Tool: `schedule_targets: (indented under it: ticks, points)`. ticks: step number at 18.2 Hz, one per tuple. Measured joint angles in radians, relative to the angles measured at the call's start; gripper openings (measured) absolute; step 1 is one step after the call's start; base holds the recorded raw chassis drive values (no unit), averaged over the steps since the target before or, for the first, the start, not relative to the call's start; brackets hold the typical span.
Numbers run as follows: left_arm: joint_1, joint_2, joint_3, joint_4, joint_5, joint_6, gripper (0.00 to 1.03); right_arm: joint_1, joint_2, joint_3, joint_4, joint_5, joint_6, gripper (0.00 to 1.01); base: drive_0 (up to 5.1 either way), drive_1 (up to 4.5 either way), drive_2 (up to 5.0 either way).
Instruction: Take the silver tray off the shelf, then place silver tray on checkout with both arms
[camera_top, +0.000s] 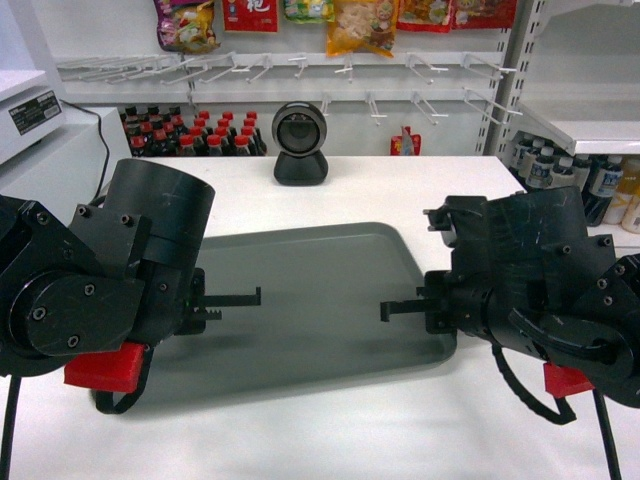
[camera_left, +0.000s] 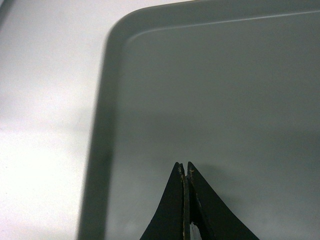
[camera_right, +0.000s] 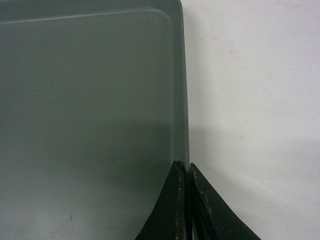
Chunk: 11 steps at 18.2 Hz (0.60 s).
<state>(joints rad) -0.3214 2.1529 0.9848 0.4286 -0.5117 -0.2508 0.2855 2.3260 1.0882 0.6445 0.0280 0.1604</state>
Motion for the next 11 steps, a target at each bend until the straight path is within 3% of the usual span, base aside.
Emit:
schedule_targets:
  ticks: [7,8,11]
  points:
    - [0.005,-0.028,-0.064,0.039,0.005,-0.028,0.01,-0.031,0.031,0.059,-0.034,0.026,0.007,0.06,0.0,0.00,0.0]
    - [0.005,-0.039,-0.073,0.045,0.020,-0.033,0.05,-0.034,0.031,0.052,-0.037,0.037,0.012,0.15,0.0,0.00,0.0]
    - [0.016,-0.148,-0.132,0.123,0.065,-0.060,0.34,-0.058,0.001,-0.006,-0.016,0.040,0.083,0.45,0.0,0.00,0.0]
